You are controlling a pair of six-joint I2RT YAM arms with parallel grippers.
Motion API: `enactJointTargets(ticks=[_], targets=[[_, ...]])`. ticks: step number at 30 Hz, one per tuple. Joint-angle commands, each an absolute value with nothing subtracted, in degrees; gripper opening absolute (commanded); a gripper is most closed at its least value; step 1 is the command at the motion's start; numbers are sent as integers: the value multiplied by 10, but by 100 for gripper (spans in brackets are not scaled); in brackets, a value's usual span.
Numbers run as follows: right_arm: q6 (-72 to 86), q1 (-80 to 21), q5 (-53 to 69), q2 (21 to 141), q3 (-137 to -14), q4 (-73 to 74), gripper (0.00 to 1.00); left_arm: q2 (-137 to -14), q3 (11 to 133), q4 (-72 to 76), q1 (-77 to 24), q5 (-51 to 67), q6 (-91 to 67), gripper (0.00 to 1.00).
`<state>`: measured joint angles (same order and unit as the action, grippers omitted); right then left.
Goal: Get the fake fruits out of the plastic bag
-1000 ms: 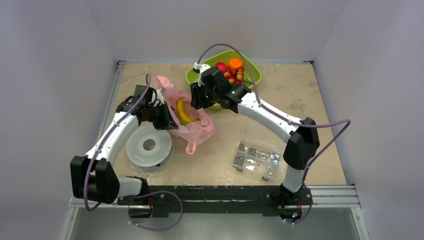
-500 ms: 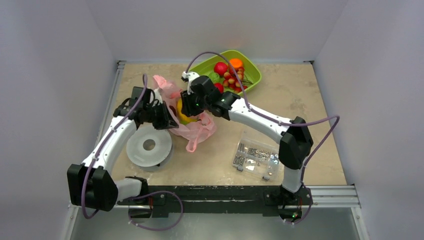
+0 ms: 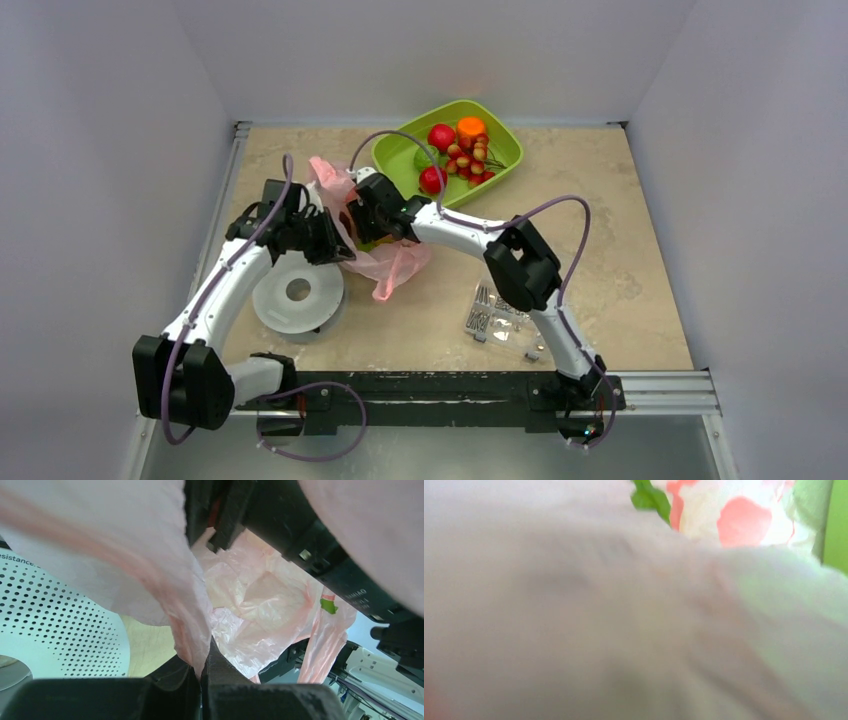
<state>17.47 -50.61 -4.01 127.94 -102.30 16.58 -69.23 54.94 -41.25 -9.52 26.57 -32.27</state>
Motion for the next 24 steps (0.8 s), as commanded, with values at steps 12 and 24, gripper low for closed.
enactJointTargets(ticks=[12, 24], targets=[[125, -509, -116, 1393, -1151, 157, 49, -679, 515, -373, -98, 275, -313, 0], [158, -512, -52, 1291, -1103, 111, 9, -661, 486, -368, -98, 230, -322, 0]])
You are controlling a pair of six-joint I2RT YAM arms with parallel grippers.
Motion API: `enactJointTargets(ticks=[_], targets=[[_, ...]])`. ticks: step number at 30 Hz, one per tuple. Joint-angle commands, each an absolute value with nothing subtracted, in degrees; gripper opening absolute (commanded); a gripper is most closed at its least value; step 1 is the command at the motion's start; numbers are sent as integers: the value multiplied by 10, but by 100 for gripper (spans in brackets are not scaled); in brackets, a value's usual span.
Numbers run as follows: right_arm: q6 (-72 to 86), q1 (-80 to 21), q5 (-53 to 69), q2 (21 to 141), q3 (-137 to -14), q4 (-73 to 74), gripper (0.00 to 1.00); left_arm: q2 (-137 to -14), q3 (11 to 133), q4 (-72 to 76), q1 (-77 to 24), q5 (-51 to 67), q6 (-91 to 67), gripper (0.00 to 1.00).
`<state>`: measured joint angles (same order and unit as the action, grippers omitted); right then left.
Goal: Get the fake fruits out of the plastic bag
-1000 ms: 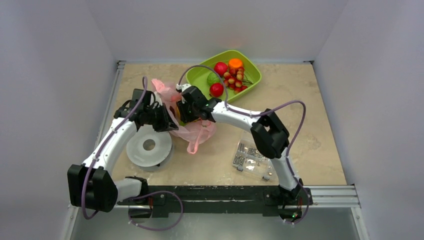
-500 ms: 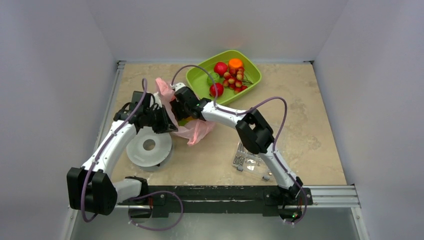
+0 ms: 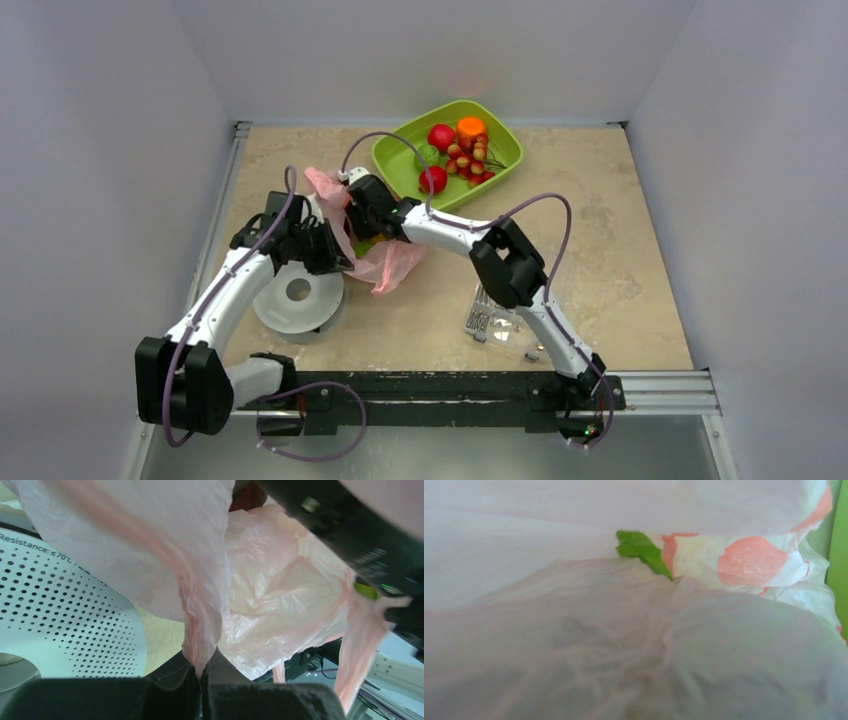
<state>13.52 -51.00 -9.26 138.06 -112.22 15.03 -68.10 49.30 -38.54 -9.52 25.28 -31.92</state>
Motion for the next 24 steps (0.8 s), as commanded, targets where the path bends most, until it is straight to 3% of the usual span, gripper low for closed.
enactJointTargets(ticks=[1, 8, 13, 24], targets=[[162, -512, -41, 1278, -1094, 105, 8, -658, 485, -367, -98, 224, -326, 0], [169, -512, -22, 1206, -1033, 78, 0, -631, 493, -381, -97, 160, -326, 0], [177, -512, 5, 1164, -984, 56, 0, -628, 499, -385, -90, 153, -325, 0], [180, -512, 268, 1111, -951, 4, 0, -634, 502, -384, -84, 166, -325, 0]])
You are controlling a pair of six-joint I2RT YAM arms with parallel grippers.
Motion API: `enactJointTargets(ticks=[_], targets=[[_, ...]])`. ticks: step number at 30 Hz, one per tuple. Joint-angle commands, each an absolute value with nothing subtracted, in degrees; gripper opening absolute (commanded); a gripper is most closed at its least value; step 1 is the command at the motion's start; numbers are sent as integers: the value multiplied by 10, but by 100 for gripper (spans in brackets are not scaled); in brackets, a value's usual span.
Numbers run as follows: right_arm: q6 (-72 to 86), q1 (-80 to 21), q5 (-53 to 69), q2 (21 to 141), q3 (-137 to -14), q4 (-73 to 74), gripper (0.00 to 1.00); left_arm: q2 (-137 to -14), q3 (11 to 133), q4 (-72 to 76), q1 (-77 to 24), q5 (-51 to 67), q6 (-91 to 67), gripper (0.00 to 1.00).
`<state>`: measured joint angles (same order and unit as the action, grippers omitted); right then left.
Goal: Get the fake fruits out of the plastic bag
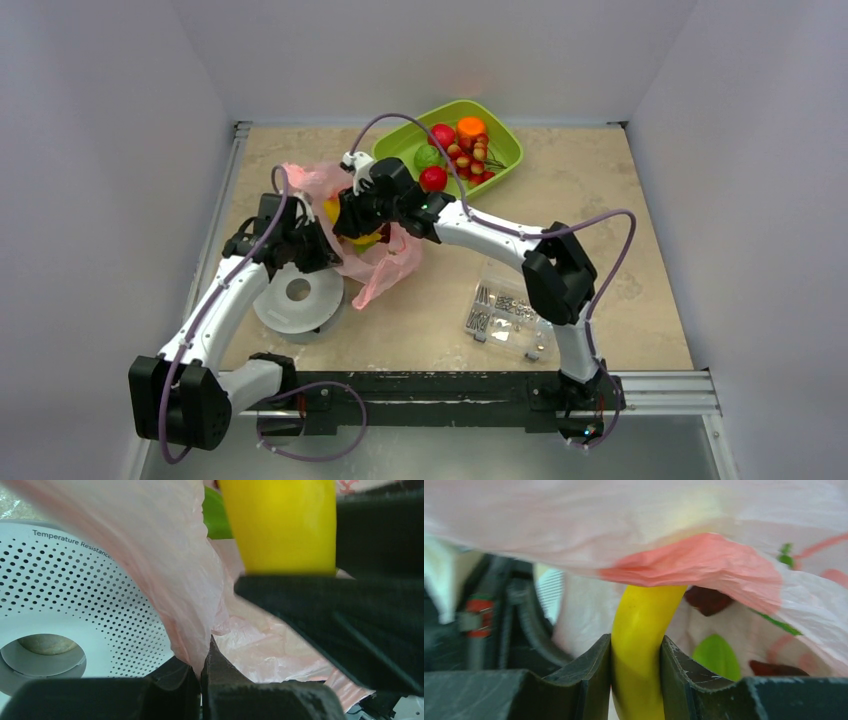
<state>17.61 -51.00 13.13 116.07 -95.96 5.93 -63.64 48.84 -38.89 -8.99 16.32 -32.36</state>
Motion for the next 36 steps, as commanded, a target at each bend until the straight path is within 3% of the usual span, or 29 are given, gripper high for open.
enactJointTargets(ticks=[1, 4, 9, 19, 24, 29, 36], targets=[[171, -512, 282, 1103, -949, 3, 0, -634, 502, -385, -84, 168, -326, 0], [184, -511, 349, 1078, -927, -49, 0, -633, 501, -385, -84, 167, -326, 0], [162, -511, 364, 1063, -962, 31, 0, -627, 503, -389, -83, 162, -327, 0], [8, -512, 129, 1004, -1022, 300, 0, -634, 516, -397, -79, 160, -318, 0], [-47, -509, 45, 921, -917, 213, 0, -637, 522, -402, -70, 161, -313, 0], [-43, -478, 60, 837, -769, 20, 0, -638, 524, -406, -62, 162, -307, 0], [108, -381, -11, 926, -824, -16, 0, -638, 521, -411, -59, 163, -303, 0]])
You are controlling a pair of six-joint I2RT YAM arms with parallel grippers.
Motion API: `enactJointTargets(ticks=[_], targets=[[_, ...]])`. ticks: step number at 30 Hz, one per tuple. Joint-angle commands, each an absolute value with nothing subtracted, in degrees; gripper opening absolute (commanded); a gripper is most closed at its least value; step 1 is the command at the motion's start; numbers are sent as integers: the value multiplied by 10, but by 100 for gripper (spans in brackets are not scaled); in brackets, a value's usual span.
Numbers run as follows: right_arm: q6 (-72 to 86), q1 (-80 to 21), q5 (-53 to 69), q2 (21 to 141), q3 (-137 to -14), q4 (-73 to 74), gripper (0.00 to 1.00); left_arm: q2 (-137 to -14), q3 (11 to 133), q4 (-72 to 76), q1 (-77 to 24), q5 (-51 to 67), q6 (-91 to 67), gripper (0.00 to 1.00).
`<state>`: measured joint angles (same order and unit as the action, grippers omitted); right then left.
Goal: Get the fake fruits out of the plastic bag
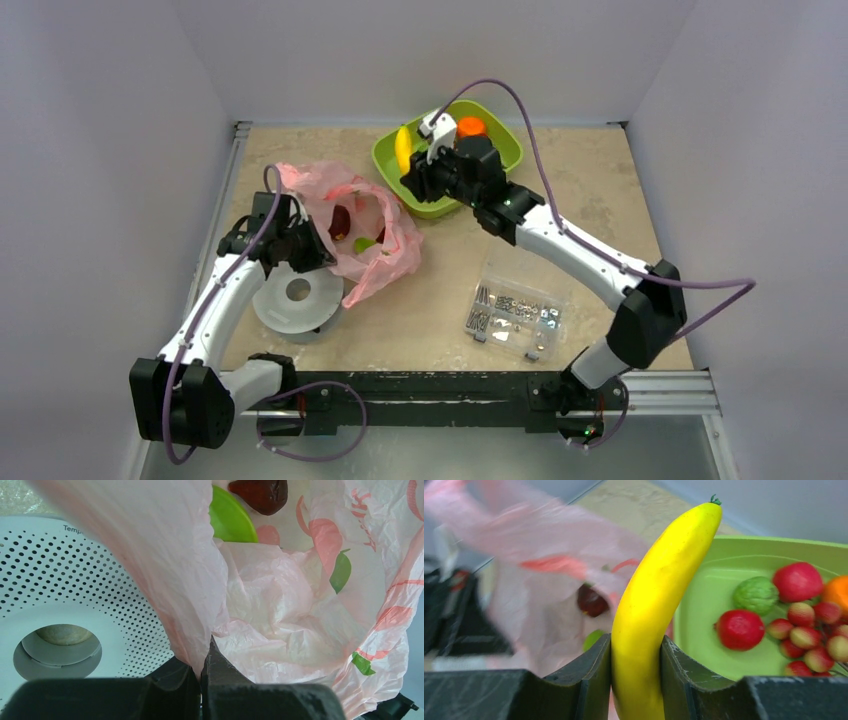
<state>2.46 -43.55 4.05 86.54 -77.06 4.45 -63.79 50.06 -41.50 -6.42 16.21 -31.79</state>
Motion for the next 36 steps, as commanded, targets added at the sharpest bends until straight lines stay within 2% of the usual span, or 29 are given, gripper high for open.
enactJointTargets(ticks=[1, 13, 21, 26, 29, 32, 36], targets=[[113, -374, -24, 957, -846, -5, 0, -639, 519, -409, -60, 165, -305, 0], [93, -346, -70, 1262, -1117, 87, 2, -648, 522, -431, -60, 155, -290, 0], [94, -339, -52, 1316, -1143, 94, 28, -652, 528, -436, -59, 174, -271, 0], [89, -339, -56, 1313, -1153, 120, 54, -652, 528, -436, -59, 179, -270, 0], [86, -339, -58, 1307, -1183, 164, 64, -652, 527, -435, -60, 180, -271, 0], [79, -341, -80, 1278, -1184, 199, 66, -651, 527, -435, -60, 179, -270, 0], [79, -353, -66, 1192, -1115, 184, 65, -649, 524, -433, -60, 178, -272, 0]])
